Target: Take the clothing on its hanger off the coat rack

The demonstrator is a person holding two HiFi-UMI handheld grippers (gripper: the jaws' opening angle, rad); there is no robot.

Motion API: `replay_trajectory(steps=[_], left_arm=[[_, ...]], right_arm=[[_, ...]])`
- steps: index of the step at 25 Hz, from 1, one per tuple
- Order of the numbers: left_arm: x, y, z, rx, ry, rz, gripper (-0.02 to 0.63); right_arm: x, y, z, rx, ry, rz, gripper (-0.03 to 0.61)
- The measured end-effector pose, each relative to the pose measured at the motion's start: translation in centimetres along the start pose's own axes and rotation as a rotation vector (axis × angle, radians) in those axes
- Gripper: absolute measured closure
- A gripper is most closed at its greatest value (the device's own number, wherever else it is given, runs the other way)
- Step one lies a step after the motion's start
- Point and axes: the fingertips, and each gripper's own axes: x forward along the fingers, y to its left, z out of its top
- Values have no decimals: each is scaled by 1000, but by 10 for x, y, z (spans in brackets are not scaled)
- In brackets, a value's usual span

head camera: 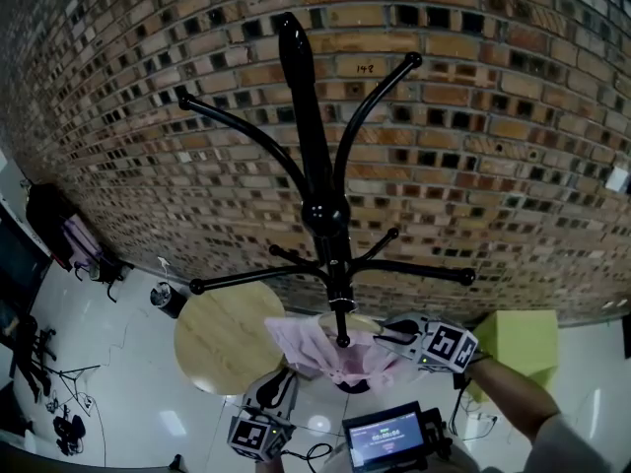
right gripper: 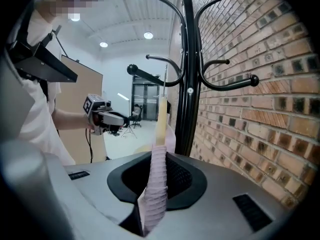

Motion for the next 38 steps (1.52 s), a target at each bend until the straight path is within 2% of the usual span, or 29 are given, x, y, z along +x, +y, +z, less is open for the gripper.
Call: replay_trajectory(steps=[11, 21, 31, 38], left_arm=[[30, -29, 16, 28, 1, -61, 541], [61, -70, 19, 44, 5, -124, 541], [115, -149, 31, 52, 28, -232, 541], [163, -224, 39, 75, 27, -331, 541]], right_arm=[[-45, 4, 14, 28, -4, -13, 530], [-102, 8, -1, 63, -7, -58, 529], [-192, 1, -22, 115, -25, -147, 531], [-271, -6, -40, 152, -61, -217, 530]])
